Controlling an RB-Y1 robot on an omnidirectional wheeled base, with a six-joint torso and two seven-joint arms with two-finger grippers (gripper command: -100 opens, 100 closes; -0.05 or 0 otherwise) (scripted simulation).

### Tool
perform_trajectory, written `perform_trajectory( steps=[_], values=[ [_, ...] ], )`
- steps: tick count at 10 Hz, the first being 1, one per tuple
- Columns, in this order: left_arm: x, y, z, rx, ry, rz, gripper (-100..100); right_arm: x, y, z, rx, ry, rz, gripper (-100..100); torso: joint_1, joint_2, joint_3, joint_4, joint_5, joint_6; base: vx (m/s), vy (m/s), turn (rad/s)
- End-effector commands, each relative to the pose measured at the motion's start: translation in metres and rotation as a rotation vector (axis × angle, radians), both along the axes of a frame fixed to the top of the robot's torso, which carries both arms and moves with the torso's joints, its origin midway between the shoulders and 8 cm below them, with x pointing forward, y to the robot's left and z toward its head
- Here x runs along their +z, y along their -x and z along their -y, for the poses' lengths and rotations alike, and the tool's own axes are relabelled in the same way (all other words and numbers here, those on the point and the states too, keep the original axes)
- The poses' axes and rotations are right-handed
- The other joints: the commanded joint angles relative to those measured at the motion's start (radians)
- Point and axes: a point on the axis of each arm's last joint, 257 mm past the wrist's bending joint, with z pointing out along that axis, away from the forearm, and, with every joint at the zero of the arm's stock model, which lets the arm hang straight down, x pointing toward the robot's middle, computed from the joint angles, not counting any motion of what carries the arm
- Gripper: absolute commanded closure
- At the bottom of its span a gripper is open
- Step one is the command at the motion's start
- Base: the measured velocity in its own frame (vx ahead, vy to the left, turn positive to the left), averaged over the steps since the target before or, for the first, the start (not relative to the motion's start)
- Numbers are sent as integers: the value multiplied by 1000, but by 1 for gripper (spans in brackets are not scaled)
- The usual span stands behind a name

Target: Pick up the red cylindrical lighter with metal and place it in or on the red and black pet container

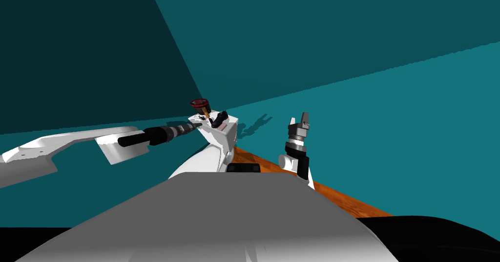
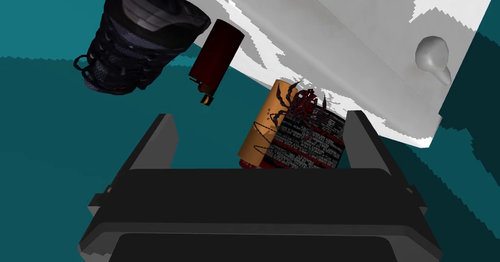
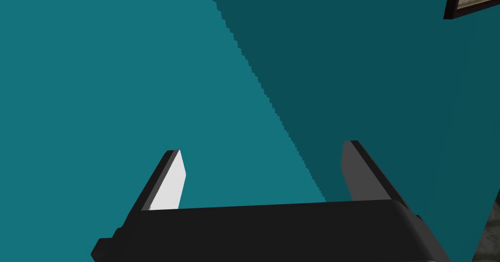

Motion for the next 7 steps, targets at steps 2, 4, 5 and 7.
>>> perform_trajectory(
  steps=[2,4,5,7],
  values=[
    [1,0,-1,9,14,-17,-100,0,0,0,0,0,0,0,0,1,0,0,0,0,-51,19,-2],
    [1,0,-2,17,23,-31,-100,0,0,0,0,0,0,0,0,-1,-1,0,0,0,-28,14,-17],
    [2,0,-4,20,24,-42,-100,0,0,0,0,0,0,0,0,-1,-1,0,0,0,-44,15,9],
    [3,0,-6,30,32,-56,-100,0,0,0,0,0,0,0,0,-1,0,0,0,0,-44,19,-11]
  ],
)
